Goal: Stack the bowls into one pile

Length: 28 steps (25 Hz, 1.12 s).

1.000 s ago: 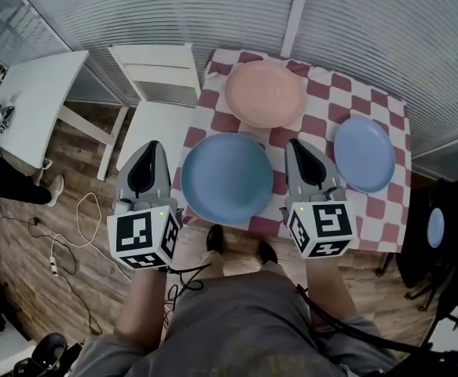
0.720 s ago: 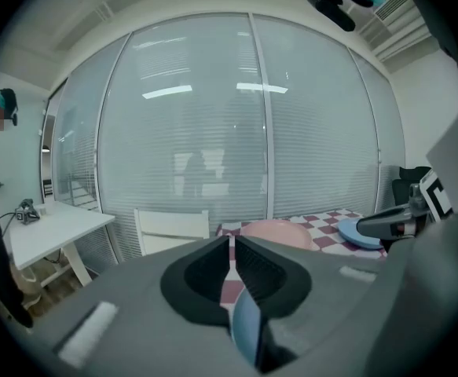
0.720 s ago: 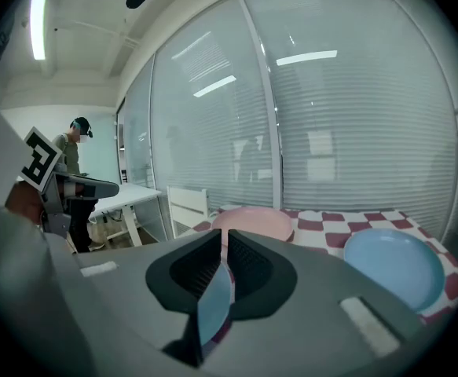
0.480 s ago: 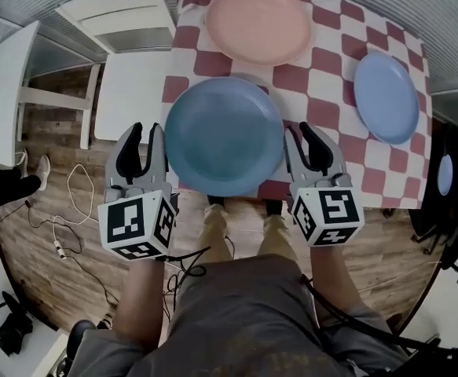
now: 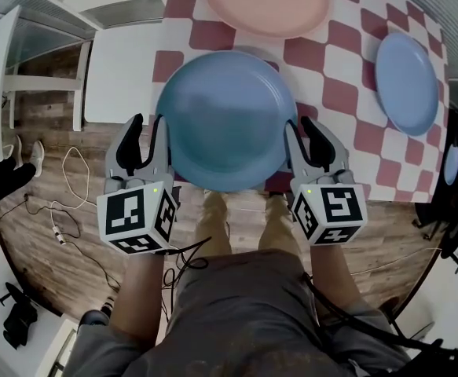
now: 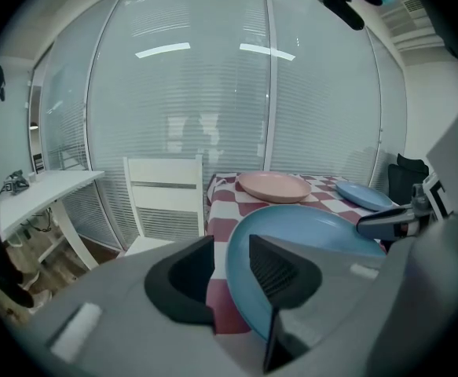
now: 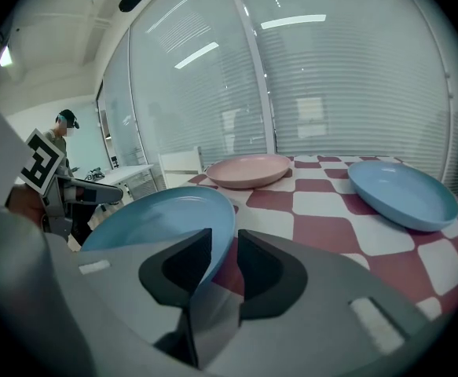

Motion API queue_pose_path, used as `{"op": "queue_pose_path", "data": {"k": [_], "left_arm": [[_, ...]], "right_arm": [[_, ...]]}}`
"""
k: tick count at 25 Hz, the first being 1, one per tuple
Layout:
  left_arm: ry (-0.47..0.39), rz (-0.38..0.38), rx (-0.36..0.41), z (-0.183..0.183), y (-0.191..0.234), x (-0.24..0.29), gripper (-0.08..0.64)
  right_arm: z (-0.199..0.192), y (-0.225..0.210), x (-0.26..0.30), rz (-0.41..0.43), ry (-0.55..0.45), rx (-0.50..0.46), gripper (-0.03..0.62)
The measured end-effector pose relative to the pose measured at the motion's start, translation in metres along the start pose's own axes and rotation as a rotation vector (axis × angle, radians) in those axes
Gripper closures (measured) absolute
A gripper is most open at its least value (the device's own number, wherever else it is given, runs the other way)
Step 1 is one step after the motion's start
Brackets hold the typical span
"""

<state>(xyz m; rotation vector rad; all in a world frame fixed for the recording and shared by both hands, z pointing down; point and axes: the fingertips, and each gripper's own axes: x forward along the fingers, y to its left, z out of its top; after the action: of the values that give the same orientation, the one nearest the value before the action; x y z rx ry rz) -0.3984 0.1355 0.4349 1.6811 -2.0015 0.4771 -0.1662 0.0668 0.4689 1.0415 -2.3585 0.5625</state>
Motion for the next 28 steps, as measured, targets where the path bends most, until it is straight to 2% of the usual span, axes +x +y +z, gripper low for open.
{"op": "queue_pose_path", "data": {"k": [15,28], "left_arm": [[0.077,-0.008,-0.014,-0.028,0.002,0.014,0.427],[0.122,0.002,-0.012,-0.035,0.003,0.019,0.523]], "right_arm": [[-0.009,0.003,0.005,0.002,0.016,0.012,0.483],[-0.009,0.003,0.006,-0.008,0.026,0.003,0.486]]}}
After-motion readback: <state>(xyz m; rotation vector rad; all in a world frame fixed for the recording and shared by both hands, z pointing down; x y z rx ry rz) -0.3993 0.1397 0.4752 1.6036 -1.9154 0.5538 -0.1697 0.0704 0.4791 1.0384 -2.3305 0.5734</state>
